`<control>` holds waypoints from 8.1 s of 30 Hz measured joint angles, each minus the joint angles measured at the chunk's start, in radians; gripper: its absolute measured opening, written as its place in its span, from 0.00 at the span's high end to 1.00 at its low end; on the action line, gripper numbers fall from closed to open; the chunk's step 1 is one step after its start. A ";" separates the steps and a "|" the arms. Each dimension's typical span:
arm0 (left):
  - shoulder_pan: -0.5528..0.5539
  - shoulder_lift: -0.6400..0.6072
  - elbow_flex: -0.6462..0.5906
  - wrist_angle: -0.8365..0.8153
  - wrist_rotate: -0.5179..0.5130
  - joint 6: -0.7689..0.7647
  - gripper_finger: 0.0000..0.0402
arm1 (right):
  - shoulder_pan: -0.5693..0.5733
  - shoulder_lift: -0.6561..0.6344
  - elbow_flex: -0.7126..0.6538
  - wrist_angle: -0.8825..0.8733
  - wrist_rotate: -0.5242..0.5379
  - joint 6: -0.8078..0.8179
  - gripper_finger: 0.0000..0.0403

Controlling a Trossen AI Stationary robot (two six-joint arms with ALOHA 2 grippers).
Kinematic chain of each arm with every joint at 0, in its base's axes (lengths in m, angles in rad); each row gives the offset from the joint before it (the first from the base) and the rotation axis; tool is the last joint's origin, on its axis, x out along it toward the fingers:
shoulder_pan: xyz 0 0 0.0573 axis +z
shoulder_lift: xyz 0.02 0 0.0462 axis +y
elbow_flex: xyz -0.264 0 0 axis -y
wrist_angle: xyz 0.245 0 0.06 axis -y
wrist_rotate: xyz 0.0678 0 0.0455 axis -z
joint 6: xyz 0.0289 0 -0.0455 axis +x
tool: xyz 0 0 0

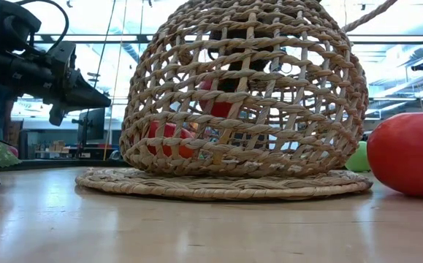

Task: Build produce basket
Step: Put the red apple into the brown basket, then put the cucumber into the brown basket

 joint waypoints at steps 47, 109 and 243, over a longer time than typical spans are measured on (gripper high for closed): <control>0.000 0.000 0.000 0.003 0.000 0.000 0.92 | -0.108 -0.108 0.501 -0.827 0.066 0.184 0.05; 0.000 0.000 0.000 0.002 0.000 0.000 0.90 | -0.480 0.144 0.017 -0.453 0.158 0.414 0.08; 0.000 0.000 0.000 0.002 0.000 0.000 0.90 | -0.433 -0.608 0.035 0.606 0.107 0.635 0.55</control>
